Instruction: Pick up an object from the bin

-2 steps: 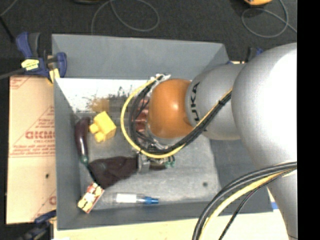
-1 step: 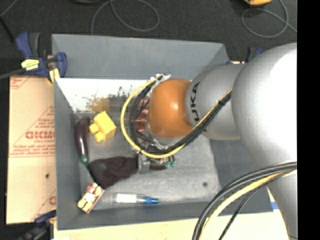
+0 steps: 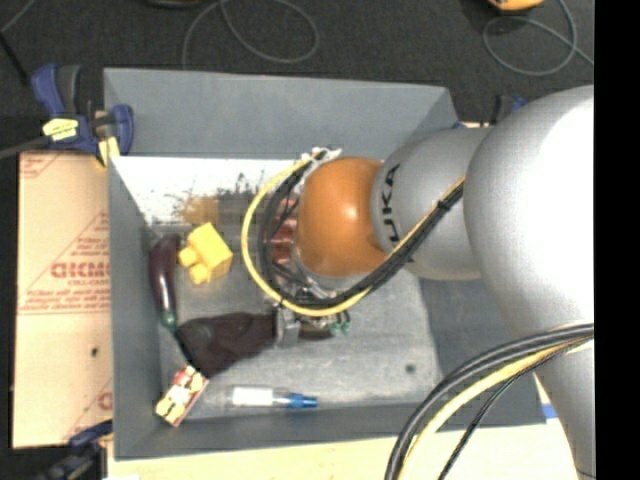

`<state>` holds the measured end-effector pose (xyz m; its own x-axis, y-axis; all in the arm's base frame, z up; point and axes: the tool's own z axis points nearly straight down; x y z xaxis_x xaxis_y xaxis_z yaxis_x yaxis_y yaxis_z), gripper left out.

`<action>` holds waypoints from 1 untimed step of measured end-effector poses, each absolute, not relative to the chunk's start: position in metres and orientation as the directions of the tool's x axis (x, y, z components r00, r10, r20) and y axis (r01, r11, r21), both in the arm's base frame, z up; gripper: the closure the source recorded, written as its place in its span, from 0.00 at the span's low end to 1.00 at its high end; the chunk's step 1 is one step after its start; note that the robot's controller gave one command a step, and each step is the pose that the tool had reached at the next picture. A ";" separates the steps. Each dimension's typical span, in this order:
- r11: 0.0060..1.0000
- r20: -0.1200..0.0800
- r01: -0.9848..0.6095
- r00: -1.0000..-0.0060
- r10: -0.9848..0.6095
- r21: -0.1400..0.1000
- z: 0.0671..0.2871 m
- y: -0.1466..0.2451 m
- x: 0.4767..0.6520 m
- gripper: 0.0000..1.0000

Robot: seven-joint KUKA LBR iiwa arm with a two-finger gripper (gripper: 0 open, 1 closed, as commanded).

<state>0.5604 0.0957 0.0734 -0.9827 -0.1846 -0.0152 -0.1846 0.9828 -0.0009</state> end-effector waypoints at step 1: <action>0.983 -0.012 -0.184 -0.983 -0.184 -0.001 0.080 0.095 0.559 1.00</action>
Offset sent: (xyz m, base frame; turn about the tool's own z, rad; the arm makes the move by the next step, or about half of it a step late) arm 0.0001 0.0000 0.0237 0.0000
